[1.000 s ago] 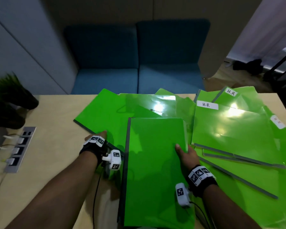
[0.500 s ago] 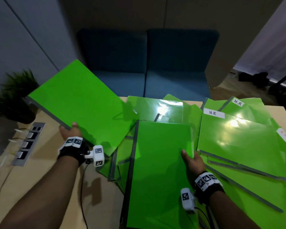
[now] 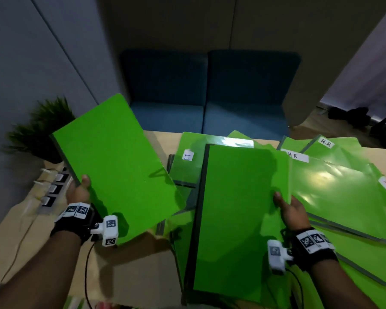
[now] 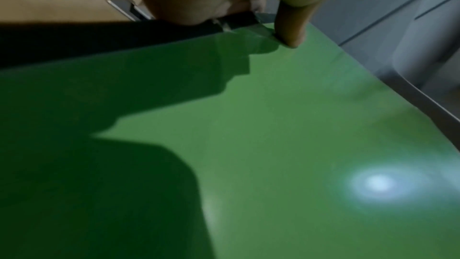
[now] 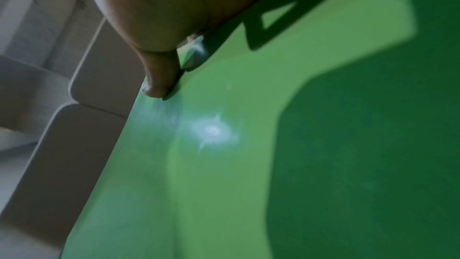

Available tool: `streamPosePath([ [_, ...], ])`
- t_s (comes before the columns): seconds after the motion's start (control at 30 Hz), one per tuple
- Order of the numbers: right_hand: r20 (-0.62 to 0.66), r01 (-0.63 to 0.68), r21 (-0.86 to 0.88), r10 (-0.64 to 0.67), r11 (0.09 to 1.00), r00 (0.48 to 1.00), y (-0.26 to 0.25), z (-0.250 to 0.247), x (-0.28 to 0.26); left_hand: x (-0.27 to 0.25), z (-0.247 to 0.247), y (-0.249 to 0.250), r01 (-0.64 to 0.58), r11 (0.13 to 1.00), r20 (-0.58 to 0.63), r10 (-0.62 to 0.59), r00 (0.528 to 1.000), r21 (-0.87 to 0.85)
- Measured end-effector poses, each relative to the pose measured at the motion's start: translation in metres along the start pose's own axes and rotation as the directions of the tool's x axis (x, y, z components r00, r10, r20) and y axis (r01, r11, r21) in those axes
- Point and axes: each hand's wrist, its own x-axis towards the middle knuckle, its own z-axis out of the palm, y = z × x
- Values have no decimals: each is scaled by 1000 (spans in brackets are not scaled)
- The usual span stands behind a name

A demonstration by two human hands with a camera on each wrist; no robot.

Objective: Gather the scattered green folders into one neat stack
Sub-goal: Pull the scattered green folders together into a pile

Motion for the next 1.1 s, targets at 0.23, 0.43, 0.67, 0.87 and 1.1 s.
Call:
streamPosePath([
  [0.23,-177,-3,-50,-6,999,984,-17,-95,-8,-52,61,23,-49,997,141,56,988,-56],
  [0.43,-310,-81,-63,58,995,949,-1,-175,-15,-93,131,54,-157,983,232,174,957,-93],
  [0.67,-340,-129,-14,117,992,933,19,-202,-13,-133,173,51,-397,917,537,315,782,40],
  [0.87,-359,-184,37,185,982,915,34,-204,-13,-141,177,24,-478,819,693,145,707,317],
  [1.1,-334,-189,44,192,981,923,41,-195,-9,-160,168,-1,-473,783,667,102,738,403],
])
